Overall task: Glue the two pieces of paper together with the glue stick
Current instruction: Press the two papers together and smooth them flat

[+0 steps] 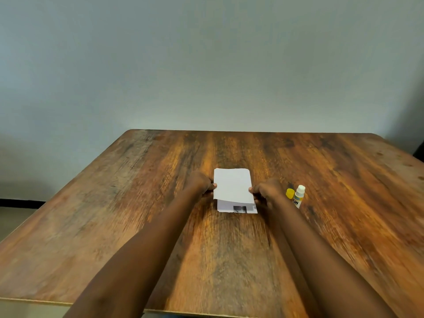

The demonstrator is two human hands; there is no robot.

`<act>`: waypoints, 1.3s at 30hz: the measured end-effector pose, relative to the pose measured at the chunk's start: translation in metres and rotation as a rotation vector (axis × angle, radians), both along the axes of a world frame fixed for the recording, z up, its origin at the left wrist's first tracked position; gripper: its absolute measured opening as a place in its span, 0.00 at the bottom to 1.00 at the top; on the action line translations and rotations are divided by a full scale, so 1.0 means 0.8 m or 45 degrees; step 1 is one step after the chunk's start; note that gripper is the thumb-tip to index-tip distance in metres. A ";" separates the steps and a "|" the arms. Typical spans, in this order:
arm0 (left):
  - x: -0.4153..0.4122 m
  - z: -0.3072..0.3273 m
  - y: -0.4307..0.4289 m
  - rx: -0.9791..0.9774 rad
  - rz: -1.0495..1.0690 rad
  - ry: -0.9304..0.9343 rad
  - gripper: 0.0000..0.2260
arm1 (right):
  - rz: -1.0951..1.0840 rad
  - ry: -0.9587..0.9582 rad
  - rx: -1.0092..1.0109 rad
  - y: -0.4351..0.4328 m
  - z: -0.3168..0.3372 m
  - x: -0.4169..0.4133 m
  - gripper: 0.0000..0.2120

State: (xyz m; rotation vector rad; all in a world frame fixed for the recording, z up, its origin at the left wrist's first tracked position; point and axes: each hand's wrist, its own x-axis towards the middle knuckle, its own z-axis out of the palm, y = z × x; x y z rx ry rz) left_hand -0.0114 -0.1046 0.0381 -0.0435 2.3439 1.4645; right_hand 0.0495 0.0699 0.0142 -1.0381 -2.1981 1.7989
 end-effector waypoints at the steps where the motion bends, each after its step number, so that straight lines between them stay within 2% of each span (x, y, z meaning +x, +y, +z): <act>1: 0.001 -0.001 0.001 -0.021 -0.010 0.021 0.12 | -0.006 0.001 0.011 0.001 -0.002 0.000 0.06; 7: 0.006 -0.007 0.004 -0.102 -0.049 0.140 0.13 | 0.003 -0.025 0.098 0.007 -0.005 0.004 0.03; 17: 0.009 -0.021 0.005 -0.183 -0.110 0.261 0.11 | 0.027 -0.094 0.330 0.004 -0.012 0.005 0.10; 22: 0.008 -0.025 0.004 -0.192 -0.119 0.248 0.12 | 0.041 -0.124 0.414 0.001 -0.015 0.005 0.10; 39: 0.004 -0.038 0.007 -0.156 -0.078 0.251 0.10 | 0.005 -0.107 0.411 0.002 -0.019 0.004 0.07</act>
